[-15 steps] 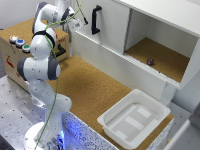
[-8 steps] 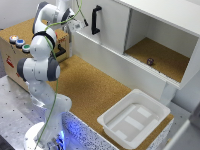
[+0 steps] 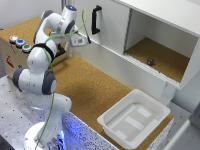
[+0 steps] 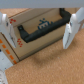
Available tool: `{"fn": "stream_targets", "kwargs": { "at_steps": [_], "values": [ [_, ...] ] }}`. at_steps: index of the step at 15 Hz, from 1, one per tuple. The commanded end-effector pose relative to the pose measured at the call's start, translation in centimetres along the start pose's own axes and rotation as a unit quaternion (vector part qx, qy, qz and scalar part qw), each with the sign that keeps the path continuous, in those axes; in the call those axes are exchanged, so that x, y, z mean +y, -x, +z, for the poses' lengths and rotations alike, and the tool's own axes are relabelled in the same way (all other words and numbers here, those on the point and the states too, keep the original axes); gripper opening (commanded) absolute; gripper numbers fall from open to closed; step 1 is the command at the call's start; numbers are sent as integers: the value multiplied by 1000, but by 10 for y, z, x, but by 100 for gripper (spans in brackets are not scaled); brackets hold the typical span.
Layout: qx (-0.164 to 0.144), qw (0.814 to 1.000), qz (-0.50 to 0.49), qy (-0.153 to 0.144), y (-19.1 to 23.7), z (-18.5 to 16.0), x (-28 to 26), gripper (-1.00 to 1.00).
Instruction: Place the pink object on top of the drawer
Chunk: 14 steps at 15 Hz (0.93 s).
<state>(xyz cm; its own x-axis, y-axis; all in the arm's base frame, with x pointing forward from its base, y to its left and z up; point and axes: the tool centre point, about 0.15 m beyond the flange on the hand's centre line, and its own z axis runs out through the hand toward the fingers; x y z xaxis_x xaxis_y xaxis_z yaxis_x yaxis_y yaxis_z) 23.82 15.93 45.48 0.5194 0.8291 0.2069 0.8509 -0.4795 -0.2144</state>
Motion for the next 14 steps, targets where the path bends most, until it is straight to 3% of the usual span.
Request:
{"fn": "stream_targets", "kwargs": {
  "at_steps": [1,2,3,4,5,14],
  "values": [
    [-17,984,141,104,4,2,-2,100],
    [-47,977,169,120,-3,-1,-1,100],
    [-111,967,191,129,-7,0,-1,100],
    [-156,956,211,134,-8,1,-1,100],
    [-173,945,239,143,-9,0,0,100],
    [-173,943,245,143,-10,0,0,100]
  ]
}}
